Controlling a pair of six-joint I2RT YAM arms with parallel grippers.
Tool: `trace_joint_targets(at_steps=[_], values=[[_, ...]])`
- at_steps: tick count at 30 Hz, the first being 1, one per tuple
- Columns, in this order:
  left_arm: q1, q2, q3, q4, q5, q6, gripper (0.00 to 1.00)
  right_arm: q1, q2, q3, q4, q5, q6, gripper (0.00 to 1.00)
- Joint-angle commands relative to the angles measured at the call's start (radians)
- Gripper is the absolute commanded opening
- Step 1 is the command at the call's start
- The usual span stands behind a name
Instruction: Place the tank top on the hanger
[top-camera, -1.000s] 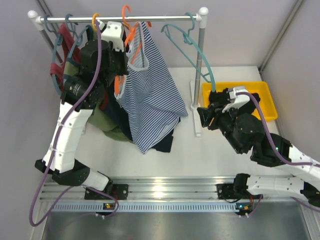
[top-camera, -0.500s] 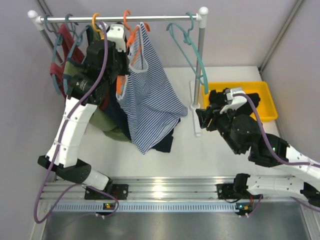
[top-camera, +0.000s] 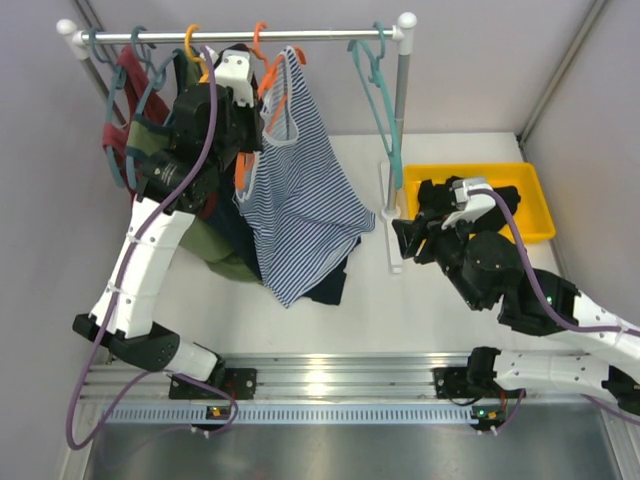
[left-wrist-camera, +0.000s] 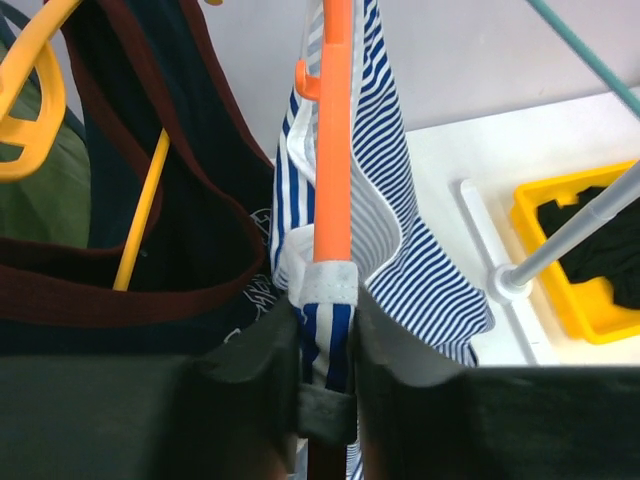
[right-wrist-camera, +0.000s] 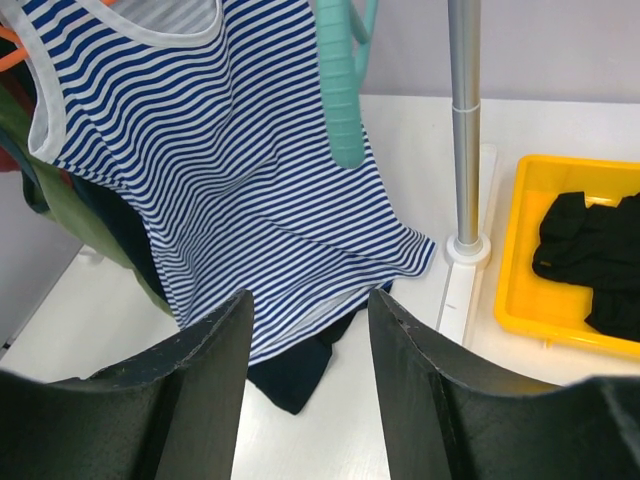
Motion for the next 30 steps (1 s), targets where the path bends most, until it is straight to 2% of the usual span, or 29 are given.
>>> trace_joint_targets(at_steps=[1,4,12,14,18,24,27,30], values=[[0.005,-0.053,0.005,0.061,0.012,-0.008,0.32,0.011,-0.017,-0.002,0.031,0.004,0.004,0.5],[0.005,-0.065,0.005,0.06,0.014,-0.003,0.47,0.011,-0.019,-0.008,0.032,0.007,0.003,0.53],[0.005,-0.106,0.003,0.054,-0.005,0.014,0.57,0.011,-0.016,-0.016,0.041,0.017,-0.003,0.58],[0.005,-0.12,0.0,0.057,-0.003,0.018,0.64,0.011,-0.016,-0.017,0.043,0.018,-0.005,0.58],[0.007,-0.163,-0.008,0.072,0.015,0.017,0.68,0.011,-0.016,-0.025,0.052,0.021,-0.006,0.59],[0.005,-0.198,-0.037,0.098,0.19,-0.046,0.69,0.011,-0.017,-0.034,0.049,0.021,-0.008,0.61],[0.002,-0.2,-0.08,0.12,0.294,-0.121,0.69,0.011,-0.022,-0.045,0.054,0.024,-0.008,0.62],[-0.032,-0.23,-0.216,0.176,0.307,-0.173,0.69,0.011,-0.031,-0.06,0.058,0.027,-0.005,0.63]])
